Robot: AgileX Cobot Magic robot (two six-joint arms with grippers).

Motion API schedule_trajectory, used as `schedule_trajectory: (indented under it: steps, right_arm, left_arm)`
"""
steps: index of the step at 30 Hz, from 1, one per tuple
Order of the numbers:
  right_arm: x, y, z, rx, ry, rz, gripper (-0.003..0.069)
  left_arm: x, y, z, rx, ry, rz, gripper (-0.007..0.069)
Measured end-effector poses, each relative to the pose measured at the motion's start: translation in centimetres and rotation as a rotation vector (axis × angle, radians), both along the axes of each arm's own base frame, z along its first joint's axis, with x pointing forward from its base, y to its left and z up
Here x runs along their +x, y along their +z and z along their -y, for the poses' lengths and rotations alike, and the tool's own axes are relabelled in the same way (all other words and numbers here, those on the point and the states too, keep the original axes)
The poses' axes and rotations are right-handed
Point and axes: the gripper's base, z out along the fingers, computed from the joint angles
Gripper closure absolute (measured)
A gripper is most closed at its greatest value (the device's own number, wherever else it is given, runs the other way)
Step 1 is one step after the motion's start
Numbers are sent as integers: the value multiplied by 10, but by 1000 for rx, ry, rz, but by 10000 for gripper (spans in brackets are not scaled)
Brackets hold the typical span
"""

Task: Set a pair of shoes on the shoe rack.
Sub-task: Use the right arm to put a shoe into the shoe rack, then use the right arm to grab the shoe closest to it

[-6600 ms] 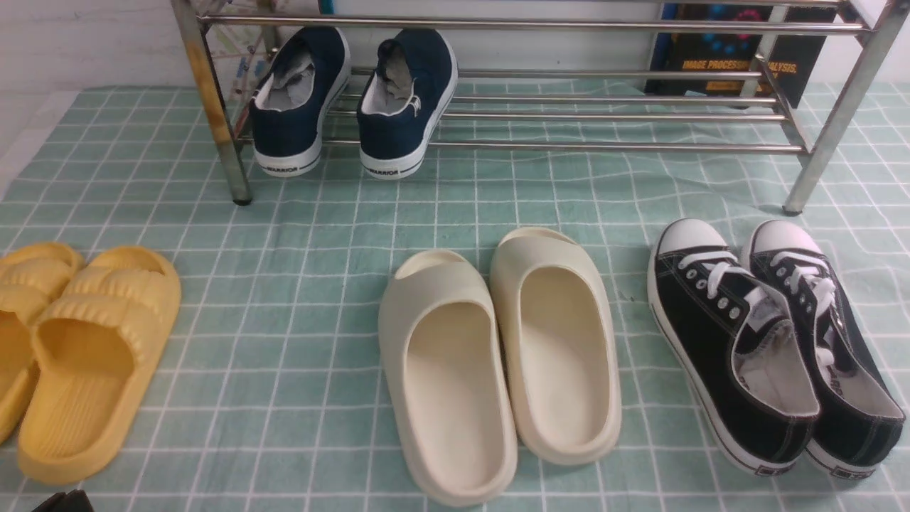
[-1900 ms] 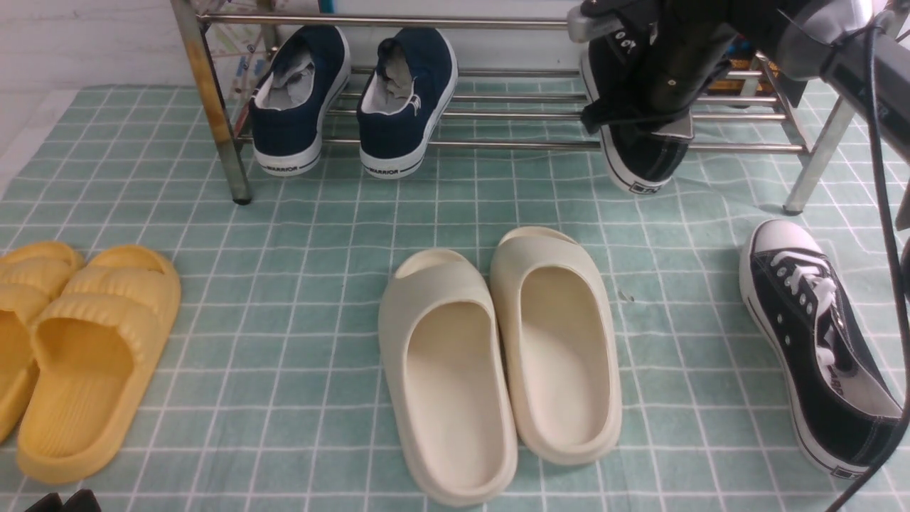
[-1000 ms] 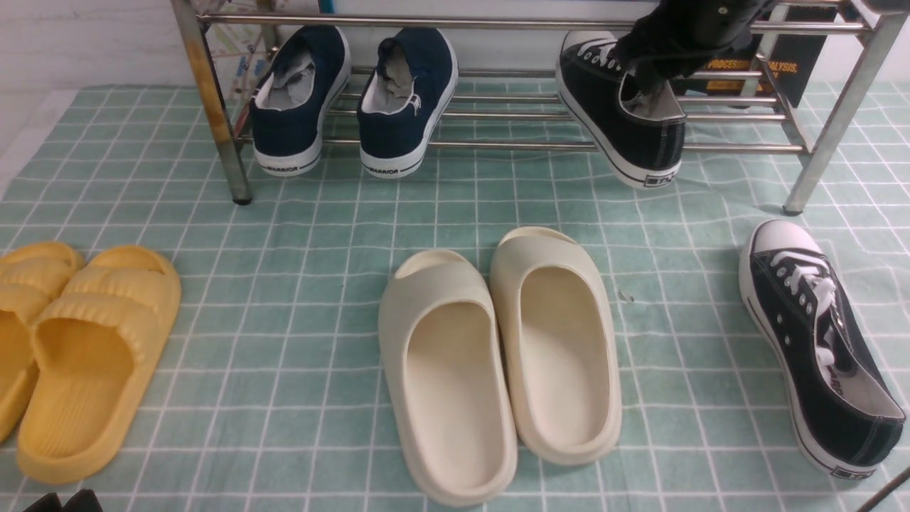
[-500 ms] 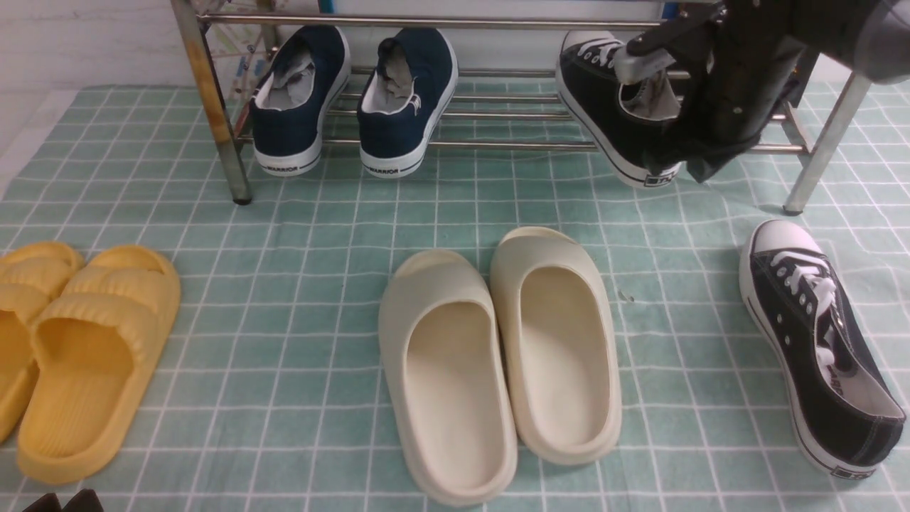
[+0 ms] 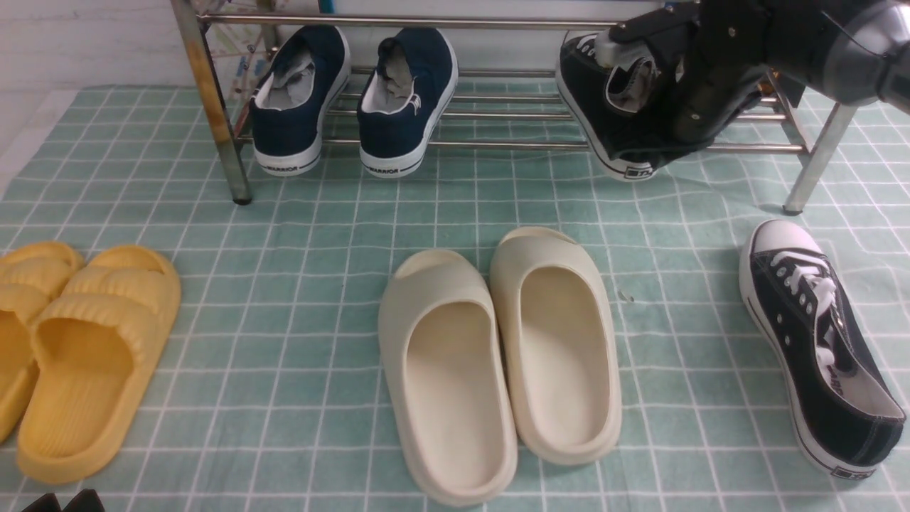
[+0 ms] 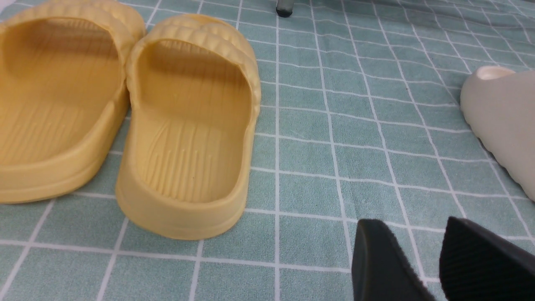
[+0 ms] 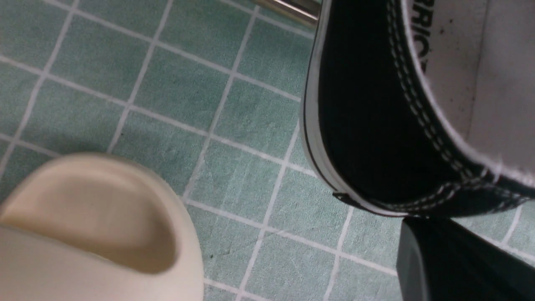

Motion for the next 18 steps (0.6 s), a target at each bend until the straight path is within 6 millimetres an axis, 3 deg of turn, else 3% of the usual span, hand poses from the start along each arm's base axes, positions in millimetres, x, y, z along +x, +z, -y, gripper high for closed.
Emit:
schedule_trajectory:
  steps: [3, 6, 8, 9, 10, 11, 12, 13, 14, 15, 18]
  right_arm:
    - [-1, 0, 0, 0, -4, -11, 590]
    - [-4, 5, 2, -13, -13, -49, 466]
    - [-11, 19, 4, -29, -20, -87, 350]
    - [-11, 18, 4, -33, -20, -96, 339]
    - [-21, 33, 7, -53, -13, -131, 258]
    - [-21, 35, 7, -53, -11, -125, 249]
    - [-30, 50, 10, -60, -1, -125, 171]
    - [-31, 52, 11, -60, -1, -123, 171]
    - [-44, 68, 15, -59, 11, -110, 106]
    - [-46, 69, 15, -58, 11, -108, 106]
    - [-88, 87, 27, -54, 15, -129, 62]
  left_arm:
    - [0, 0, 0, 0, 0, 0, 386]
    - [0, 0, 0, 0, 0, 0, 386]
    - [0, 0, 0, 0, 0, 0, 386]
    - [0, 0, 0, 0, 0, 0, 386]
    - [0, 0, 0, 0, 0, 0, 386]
    - [0, 0, 0, 0, 0, 0, 386]
    - [0, 0, 0, 0, 0, 0, 386]
    - [0, 0, 0, 0, 0, 0, 386]
    - [0, 0, 0, 0, 0, 0, 386]
    - [0, 0, 0, 0, 0, 0, 386]
    - [0, 0, 0, 0, 0, 0, 386]
